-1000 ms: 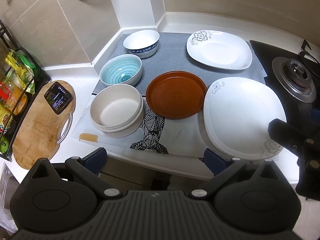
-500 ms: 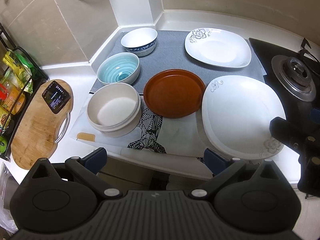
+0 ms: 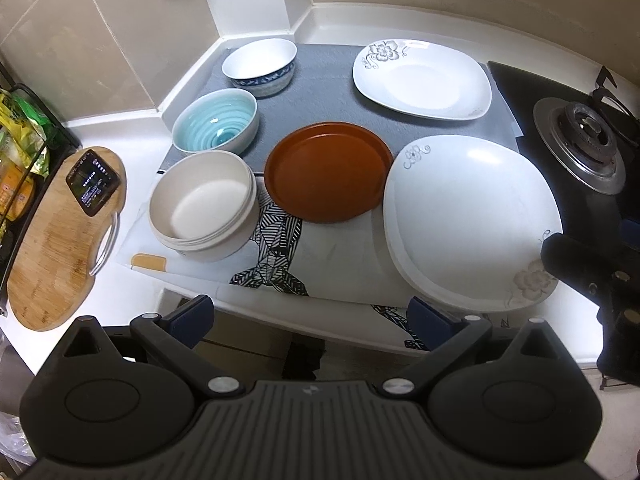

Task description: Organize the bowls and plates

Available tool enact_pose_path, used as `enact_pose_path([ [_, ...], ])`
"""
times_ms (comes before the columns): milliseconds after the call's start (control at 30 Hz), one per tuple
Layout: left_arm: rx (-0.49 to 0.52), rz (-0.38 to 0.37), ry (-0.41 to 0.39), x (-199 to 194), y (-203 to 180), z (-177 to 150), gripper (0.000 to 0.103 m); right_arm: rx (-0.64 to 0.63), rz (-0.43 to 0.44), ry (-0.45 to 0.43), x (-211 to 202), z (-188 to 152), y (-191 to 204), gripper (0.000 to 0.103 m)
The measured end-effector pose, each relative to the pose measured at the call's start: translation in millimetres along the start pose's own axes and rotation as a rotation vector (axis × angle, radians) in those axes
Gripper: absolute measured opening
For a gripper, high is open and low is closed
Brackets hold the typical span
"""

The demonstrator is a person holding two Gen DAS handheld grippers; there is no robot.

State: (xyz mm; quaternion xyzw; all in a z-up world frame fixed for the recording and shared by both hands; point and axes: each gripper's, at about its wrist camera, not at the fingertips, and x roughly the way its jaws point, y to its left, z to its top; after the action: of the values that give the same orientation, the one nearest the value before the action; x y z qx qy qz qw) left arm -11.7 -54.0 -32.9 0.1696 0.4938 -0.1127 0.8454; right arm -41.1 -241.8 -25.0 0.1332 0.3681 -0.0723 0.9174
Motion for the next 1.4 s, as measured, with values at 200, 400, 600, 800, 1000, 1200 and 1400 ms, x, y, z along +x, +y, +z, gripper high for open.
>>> enact_pose_path([
  [200, -0.029, -0.008, 0.029, 9.1, 0.7, -1.4, 0.103, -0.001, 0.028, 0.023, 7.6, 2.9, -9.1, 0.103],
  [400, -0.079, 0.002, 0.066, 17.0, 8.2, -4.8, 0.103, -0.043, 0.062, 0.046, 18.3, 5.6, -9.9, 0.103],
  [600, -0.104, -0.004, 0.095, 22.2, 25.2, -7.9, 0.103, -0.049, 0.084, 0.072, 33.5, 11.8, -1.8, 0.103],
  [800, -0.122, -0.087, 0.093, 36.6, 48.9, -2.7, 0.103, -0.033, 0.047, 0.080, 47.4, 21.5, 13.7, 0.103],
  [1000, -0.155, -0.178, 0.090, 56.4, 67.7, 5.0, 0.103, -0.040, 0.061, 0.108, 61.4, 37.6, 35.1, 0.103],
  [1200, -0.176, -0.216, 0.120, 75.3, 84.5, 4.3, 0.103, -0.099, 0.044, 0.175, 80.7, 48.1, 55.2, 0.103],
  [1400, -0.278, -0.225, 0.165, 94.6, 98.5, 8.1, 0.103, -0.138, 0.064, 0.239, 117.3, 68.4, 62.0, 0.103],
])
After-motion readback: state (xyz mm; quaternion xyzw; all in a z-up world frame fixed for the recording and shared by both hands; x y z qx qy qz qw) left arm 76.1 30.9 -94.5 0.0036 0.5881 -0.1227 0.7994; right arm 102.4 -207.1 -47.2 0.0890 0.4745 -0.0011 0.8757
